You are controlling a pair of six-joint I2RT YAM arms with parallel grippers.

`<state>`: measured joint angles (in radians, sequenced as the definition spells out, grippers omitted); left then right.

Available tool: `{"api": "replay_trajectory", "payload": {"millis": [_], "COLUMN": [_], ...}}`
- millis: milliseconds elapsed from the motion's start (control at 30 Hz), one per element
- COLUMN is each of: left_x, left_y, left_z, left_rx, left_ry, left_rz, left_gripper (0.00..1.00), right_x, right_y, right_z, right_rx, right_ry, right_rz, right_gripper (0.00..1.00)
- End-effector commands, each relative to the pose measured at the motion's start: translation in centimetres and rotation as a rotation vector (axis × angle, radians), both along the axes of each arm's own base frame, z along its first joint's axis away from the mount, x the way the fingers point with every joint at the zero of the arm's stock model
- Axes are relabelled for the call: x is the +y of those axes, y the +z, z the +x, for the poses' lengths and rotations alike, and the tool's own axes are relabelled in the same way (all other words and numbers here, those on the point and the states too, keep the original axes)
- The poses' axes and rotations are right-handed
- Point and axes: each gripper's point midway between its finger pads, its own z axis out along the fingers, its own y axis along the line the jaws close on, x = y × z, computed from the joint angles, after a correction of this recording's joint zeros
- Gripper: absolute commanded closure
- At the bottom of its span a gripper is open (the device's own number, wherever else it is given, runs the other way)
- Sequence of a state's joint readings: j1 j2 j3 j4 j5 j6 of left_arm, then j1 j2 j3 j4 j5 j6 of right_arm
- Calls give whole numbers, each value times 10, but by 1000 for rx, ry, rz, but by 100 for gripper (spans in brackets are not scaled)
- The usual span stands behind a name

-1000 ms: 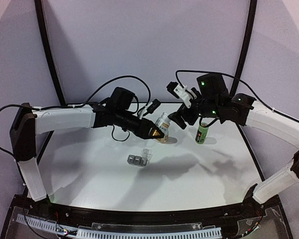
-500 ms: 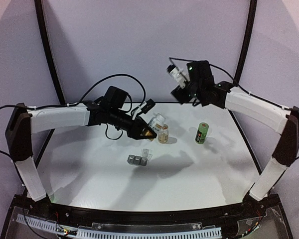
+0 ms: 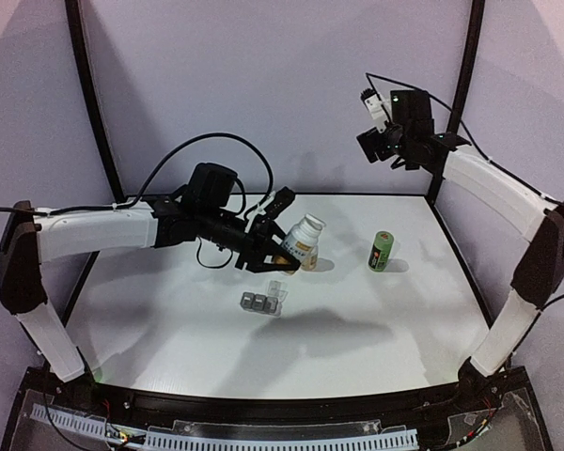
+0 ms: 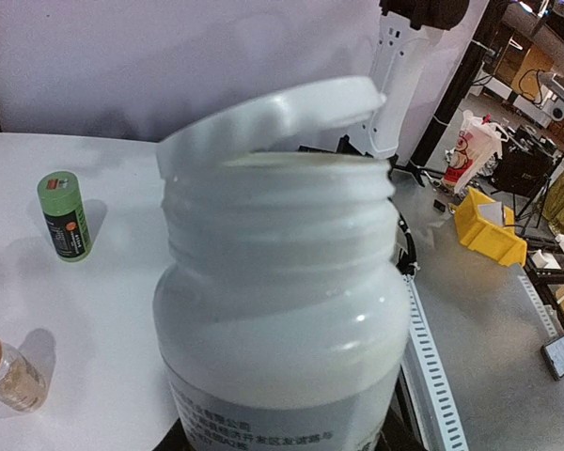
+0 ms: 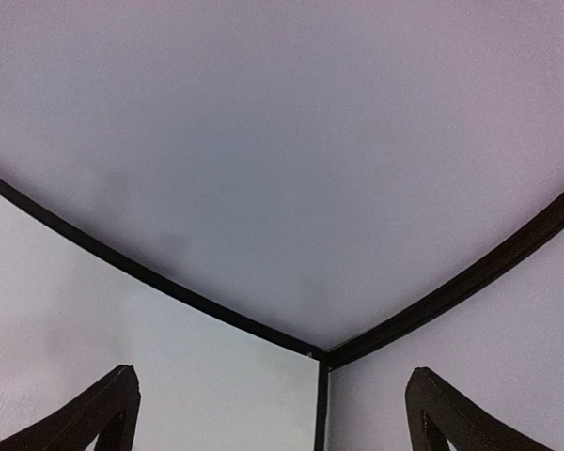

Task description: Sort the pills into containers

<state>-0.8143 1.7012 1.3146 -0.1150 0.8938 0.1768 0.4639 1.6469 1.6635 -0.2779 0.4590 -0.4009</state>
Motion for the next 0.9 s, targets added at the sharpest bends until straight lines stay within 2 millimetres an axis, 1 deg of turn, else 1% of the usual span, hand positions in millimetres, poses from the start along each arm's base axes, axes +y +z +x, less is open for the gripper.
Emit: {"api": "replay_trajectory", "payload": {"millis": [0,67,100,133,167,233,267,400,433,467,567,667,733,800,867], "left_x": [-1,-2,-2,-3,-3,-4,-5,-7,-7,-7,-7,-6,-6,-7,-7], "left_y": [35,39,39,40,40,40,42,49,55,57,73,80,85,86,91], "left_z": [2,6,8,9,10,13,14,13,13,11,4,-9,-15,-18,-23], "left_rx": [-96,-105,-101,-96,-93,-76,-72,-69,-87,-63,-66,-45,-42,-37,-33], "left_ry": [9,27,39,46,51,70,78,75,68,58,19,-67,-121,-159,-200], "left_rz": [-107,-117,-119,-119,-120,-121,-131,-193,-223,-232,-304,-342,-354,-346,-342], "left_gripper": [99,99,99,99,99,99,99,99,99,99,99,99,99,99,99], "right_x": [38,57,67,80,88,100,103,116,119,122,128,135,140,148,155], "right_y": [12,0,-10,-15,-19,-31,-32,-40,-42,-44,-46,-37,-31,-28,-27], "right_z": [-72,-110,-135,-162,-188,-225,-234,-256,-257,-256,-255,-269,-279,-287,-292], "right_rx": [47,89,118,136,139,186,208,297,311,318,332,318,341,352,328], "right_ry": [373,569,693,845,970,1161,1206,1360,1382,1392,1437,1593,1691,1754,1792], "right_rz": [219,247,228,226,219,245,275,394,419,438,463,491,516,511,480], "right_gripper": [1,1,1,1,1,1,1,1,1,1,2,1,1,1,1]}}
